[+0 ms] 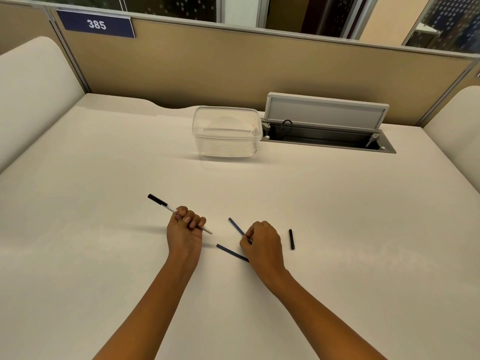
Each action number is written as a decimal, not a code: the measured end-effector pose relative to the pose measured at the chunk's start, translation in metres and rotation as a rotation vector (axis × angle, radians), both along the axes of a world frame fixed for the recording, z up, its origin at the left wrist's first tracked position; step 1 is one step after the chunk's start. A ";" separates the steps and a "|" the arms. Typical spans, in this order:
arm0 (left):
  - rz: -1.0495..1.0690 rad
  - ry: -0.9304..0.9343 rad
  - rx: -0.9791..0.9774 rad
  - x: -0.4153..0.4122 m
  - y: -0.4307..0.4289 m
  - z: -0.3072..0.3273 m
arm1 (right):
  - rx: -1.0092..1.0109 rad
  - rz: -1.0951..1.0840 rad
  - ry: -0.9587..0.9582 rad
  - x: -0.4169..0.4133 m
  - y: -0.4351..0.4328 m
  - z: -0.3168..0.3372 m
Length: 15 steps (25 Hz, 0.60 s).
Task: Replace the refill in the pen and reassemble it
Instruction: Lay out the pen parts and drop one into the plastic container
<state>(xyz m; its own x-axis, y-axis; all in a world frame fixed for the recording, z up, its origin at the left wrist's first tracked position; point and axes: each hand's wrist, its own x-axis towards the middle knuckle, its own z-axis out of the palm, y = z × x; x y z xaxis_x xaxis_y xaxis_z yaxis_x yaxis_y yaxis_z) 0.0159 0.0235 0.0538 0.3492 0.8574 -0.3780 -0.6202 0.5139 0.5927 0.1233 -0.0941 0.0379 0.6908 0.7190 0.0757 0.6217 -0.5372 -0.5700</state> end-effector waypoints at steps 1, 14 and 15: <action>-0.002 -0.003 -0.001 0.000 0.000 0.000 | 0.010 -0.006 0.012 0.000 -0.001 -0.001; -0.004 -0.025 -0.020 0.000 -0.001 0.001 | 0.000 0.178 0.037 -0.021 -0.015 0.007; -0.005 -0.028 -0.022 0.000 -0.001 0.001 | -0.007 0.194 0.006 -0.023 -0.015 0.006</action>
